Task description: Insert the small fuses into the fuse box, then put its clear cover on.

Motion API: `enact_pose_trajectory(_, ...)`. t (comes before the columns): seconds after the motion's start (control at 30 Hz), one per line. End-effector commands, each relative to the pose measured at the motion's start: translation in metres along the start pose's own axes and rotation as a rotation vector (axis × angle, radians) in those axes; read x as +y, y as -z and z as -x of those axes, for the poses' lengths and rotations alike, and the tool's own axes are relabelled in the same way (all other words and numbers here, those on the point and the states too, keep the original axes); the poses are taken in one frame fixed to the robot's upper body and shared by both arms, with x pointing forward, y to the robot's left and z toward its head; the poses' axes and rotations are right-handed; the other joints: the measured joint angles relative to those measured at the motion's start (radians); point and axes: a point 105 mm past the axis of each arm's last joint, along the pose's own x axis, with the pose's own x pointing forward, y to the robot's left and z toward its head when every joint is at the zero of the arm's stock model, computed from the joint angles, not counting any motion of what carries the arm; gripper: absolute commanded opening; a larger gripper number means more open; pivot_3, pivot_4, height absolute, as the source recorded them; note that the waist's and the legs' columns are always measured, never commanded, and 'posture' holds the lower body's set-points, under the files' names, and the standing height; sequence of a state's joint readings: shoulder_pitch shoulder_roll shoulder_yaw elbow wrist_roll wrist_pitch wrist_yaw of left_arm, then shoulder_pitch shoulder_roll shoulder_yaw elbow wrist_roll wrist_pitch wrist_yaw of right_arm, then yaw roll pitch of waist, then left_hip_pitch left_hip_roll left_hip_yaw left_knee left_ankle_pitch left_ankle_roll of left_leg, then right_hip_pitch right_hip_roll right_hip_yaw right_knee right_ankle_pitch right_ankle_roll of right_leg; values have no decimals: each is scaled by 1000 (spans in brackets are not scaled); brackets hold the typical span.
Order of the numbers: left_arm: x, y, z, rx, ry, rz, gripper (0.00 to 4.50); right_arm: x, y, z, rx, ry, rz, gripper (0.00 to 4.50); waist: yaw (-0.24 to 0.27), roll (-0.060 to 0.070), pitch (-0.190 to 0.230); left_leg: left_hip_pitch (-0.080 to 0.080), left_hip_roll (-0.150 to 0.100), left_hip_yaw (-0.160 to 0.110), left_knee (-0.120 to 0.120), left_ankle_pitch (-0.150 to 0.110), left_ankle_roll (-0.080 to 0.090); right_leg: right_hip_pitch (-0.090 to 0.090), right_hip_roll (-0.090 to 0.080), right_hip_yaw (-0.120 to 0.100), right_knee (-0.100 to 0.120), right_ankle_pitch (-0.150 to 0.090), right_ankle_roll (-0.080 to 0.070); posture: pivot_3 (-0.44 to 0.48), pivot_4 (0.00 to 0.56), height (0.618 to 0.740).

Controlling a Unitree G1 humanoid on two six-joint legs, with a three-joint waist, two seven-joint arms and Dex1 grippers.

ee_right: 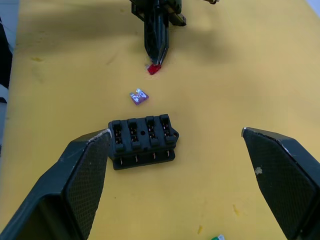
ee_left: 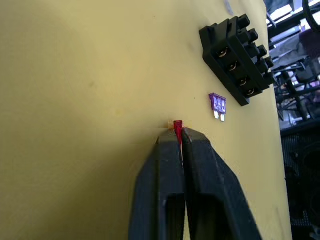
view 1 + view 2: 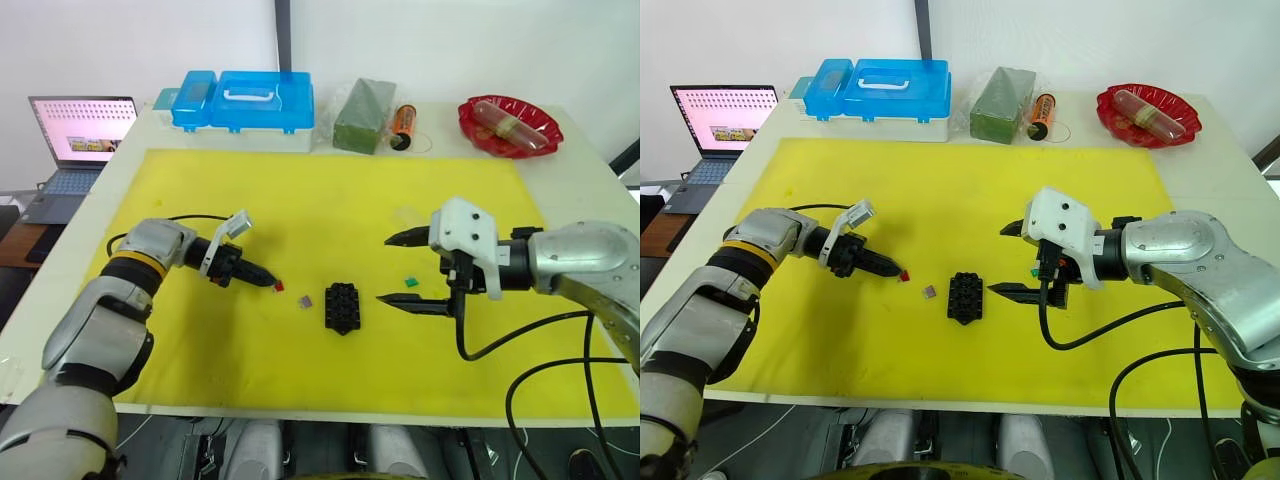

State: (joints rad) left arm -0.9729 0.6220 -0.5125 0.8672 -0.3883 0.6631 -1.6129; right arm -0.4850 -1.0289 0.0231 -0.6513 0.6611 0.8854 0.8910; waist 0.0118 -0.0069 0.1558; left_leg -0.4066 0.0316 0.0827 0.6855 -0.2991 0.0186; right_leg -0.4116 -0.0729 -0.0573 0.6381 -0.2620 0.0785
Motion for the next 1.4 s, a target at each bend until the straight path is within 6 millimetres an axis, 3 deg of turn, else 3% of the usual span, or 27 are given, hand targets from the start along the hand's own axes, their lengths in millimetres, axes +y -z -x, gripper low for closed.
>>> enact_pose_trajectory(0.03, -3, -1, 2, -12, 7, -21, 13, -4, -11, 4, -29, 23, 51, 4500, 0, 0, 0, 0, 0, 0, 0, 0, 0, 0, 0, 0, 0, 0, 0, 0, 150, 740)
enact_pose_trajectory(0.33, -9, 6, -1, 47, 29, -78, 13, -4, -10, 3, -28, 26, 50, 4500, 0, 0, 0, 0, 0, 0, 0, 0, 0, 0, 0, 0, 0, 0, 0, 0, 150, 740)
enact_pose_trajectory(0.57, 1, 14, -1, 90, -17, -121, 13, -4, -11, 3, -30, 28, 52, 4500, 0, 0, 0, 0, 0, 0, 0, 0, 0, 0, 0, 0, 0, 0, 0, 0, 150, 740)
enact_pose_trajectory(1.0, 0, 22, -1, 116, -15, -145, 13, -5, -12, 2, -36, 25, 56, 4500, -1, 0, 0, 0, 0, 0, 0, 0, 0, 0, 0, 0, 0, 0, 0, 0, 150, 740)
enact_pose_trajectory(1.2, 2, 18, -2, 87, -17, -153, 1729, -5, -12, 1, -34, 26, 57, 4500, 2, 0, 0, 1, 0, 0, 0, 0, 0, 1, 0, 0, 0, 0, 0, 0, 150, 740)
enact_pose_trajectory(1.4, 2, 9, -1, 32, -17, -126, 1729, -5, -12, 1, -33, 25, 60, 4500, 2, 0, 0, 2, 0, 0, 1, 0, 0, 1, -1, 0, 2, 0, 0, 0, 150, 740)
